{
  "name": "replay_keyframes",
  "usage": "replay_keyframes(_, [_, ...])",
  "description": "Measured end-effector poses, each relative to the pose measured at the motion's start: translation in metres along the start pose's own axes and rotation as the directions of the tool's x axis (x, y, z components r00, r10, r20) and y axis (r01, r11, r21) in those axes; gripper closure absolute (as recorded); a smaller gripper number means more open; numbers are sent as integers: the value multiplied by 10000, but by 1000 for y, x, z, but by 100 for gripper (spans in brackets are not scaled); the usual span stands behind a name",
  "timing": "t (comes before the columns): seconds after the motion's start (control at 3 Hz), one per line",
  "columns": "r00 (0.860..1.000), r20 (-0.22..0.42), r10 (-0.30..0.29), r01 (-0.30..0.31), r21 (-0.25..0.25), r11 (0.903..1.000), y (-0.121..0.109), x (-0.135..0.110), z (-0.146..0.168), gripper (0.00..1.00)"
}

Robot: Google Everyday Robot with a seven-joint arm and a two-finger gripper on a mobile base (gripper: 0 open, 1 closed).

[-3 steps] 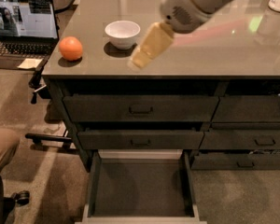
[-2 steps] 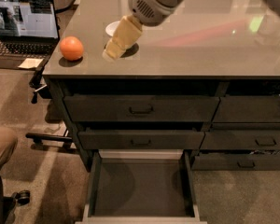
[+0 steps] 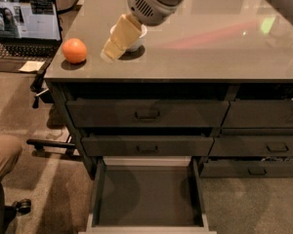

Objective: Place orange into bottom drawer

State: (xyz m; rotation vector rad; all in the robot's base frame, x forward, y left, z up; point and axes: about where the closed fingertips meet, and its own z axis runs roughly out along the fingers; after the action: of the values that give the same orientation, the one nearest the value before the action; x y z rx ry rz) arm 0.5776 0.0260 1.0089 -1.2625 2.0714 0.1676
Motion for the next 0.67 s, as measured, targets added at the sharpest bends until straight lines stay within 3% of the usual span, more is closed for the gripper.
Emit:
replay_keyframes(0.33, [9994,74,326,-326,90,9994,-1,-1,8,0])
replay_keyframes(0.67, [9957,519,771,-768,-86,9970,-4,-2,45,0])
